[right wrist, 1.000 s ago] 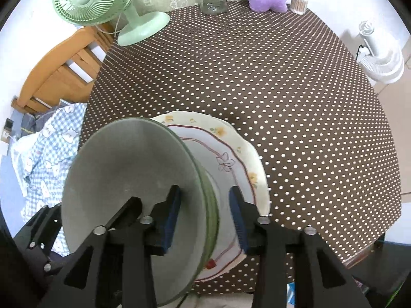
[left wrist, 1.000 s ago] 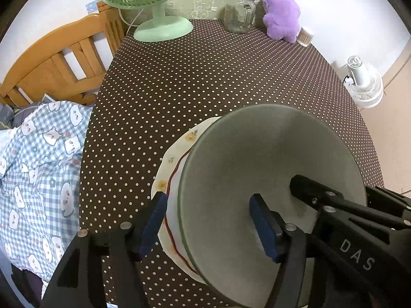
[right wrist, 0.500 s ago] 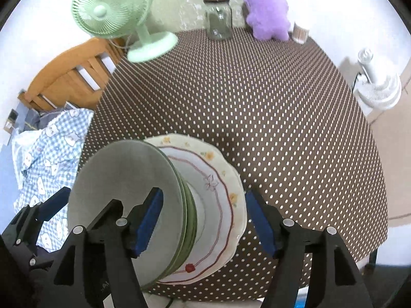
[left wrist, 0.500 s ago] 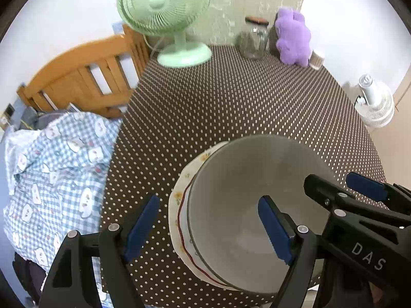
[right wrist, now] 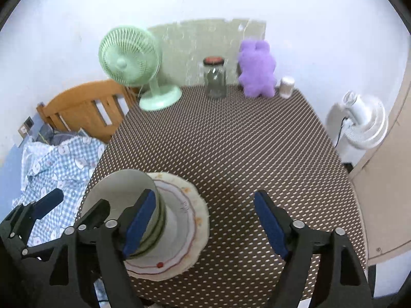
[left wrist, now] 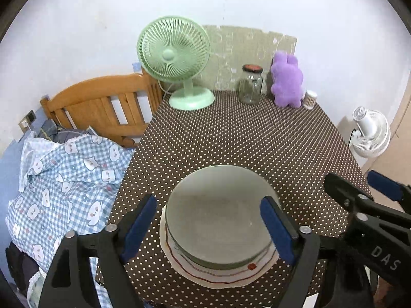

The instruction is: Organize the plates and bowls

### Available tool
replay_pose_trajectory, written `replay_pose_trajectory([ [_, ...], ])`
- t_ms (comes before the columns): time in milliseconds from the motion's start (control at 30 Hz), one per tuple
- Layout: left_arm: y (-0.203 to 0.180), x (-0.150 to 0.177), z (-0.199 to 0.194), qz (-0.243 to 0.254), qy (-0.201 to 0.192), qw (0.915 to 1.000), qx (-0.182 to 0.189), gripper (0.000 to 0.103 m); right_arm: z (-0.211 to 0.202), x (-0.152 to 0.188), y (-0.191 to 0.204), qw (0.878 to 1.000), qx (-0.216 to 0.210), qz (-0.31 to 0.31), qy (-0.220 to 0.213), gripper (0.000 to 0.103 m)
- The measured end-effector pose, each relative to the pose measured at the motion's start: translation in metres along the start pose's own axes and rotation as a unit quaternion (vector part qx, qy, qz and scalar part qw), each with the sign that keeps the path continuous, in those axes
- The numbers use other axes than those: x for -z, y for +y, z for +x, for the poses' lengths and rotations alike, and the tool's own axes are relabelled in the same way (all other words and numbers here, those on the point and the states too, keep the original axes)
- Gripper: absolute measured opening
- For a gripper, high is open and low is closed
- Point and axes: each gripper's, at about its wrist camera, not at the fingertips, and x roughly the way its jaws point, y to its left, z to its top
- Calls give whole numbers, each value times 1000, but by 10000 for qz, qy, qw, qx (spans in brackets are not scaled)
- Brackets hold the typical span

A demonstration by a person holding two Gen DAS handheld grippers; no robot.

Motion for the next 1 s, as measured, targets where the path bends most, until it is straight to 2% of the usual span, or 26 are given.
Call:
replay_pose_trajectory([
  [167, -15, 12, -17, 59, -406, 9991, -81, 93, -25, 15, -20, 9991, 165, -46, -391, 89],
  [400, -32, 34, -32, -61, -565, 9984, -26, 97, -48, 38, -47, 9971, 353, -38, -678, 90],
  [567, -39, 44, -44, -111, -750, 9971, 17, 97, -54, 57, -60, 9964, 496, -83, -683, 90],
  [1000, -53, 63, -58, -91, -875, 9961, 55, 97, -64, 82, -72, 9960, 422, 85, -783, 90],
])
